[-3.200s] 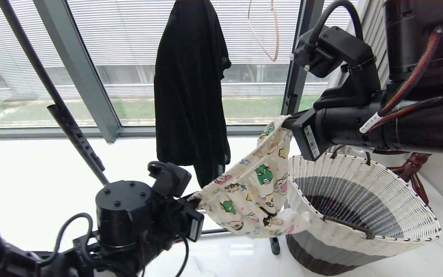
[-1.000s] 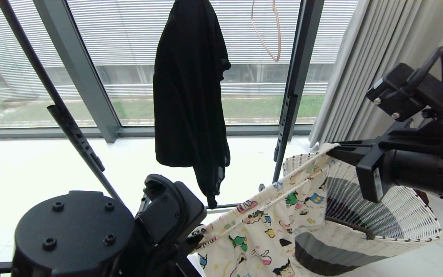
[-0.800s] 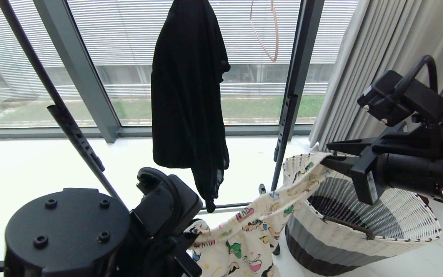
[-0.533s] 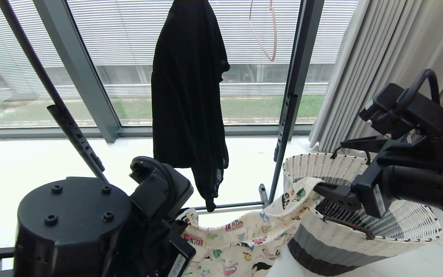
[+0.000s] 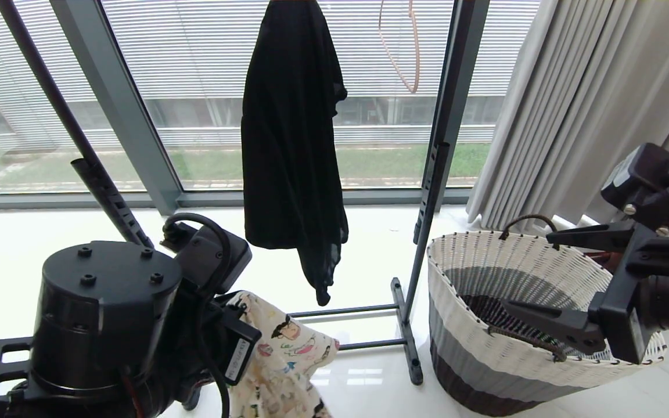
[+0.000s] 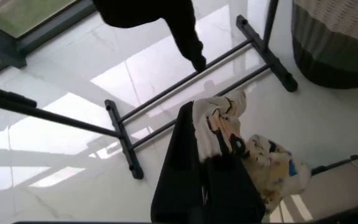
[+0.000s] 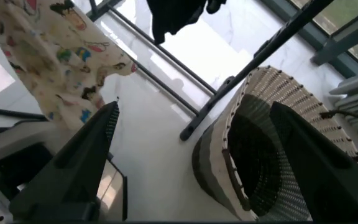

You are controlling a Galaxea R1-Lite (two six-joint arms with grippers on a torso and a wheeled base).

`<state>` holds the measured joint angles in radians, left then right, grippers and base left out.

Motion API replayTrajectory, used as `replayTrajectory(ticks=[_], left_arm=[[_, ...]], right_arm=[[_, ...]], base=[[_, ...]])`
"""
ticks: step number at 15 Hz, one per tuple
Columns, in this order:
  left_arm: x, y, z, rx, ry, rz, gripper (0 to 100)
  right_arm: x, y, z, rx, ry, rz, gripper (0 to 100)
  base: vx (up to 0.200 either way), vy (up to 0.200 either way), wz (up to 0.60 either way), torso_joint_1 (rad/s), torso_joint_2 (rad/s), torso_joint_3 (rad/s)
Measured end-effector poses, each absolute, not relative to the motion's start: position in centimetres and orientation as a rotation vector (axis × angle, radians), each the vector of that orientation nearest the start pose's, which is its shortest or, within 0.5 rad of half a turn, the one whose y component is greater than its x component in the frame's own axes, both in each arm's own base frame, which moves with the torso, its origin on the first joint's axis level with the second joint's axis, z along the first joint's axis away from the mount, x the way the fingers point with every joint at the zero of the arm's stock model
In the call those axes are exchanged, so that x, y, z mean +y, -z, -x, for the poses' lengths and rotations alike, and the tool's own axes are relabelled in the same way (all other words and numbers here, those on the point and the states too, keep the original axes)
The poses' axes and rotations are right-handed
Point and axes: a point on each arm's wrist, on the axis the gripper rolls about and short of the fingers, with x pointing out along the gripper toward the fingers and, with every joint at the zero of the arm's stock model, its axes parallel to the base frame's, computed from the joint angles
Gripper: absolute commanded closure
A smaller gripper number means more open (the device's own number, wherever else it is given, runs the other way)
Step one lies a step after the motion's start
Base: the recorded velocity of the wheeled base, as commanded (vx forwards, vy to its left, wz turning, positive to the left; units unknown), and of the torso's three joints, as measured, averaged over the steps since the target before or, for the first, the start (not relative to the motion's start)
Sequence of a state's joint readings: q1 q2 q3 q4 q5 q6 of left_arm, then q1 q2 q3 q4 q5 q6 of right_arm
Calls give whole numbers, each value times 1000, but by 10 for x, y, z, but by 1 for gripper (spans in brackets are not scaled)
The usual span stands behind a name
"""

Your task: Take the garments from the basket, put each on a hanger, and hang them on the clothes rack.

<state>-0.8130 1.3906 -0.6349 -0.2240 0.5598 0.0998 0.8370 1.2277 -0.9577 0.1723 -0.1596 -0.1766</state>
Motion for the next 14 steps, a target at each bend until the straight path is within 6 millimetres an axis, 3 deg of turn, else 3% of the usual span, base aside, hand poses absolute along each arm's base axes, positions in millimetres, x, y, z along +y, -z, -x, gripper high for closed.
replayTrajectory(ticks=[6,11,14], left_arm=[[-111,-178,-139,393,188,-430,100],[-99,-180,-139,390,139,-409,100],[-98,-180,-139,388,137,-408,100]], right_arm=[[84,-242,-147,343,-326,524,0],[78,-231,-149,305,-235,509,0],[77,-231,-150,290,-222,497,0]], base=[[0,167,0,3,1,1],[0,200,0,2,5,3],[200,200,0,1,2,1]])
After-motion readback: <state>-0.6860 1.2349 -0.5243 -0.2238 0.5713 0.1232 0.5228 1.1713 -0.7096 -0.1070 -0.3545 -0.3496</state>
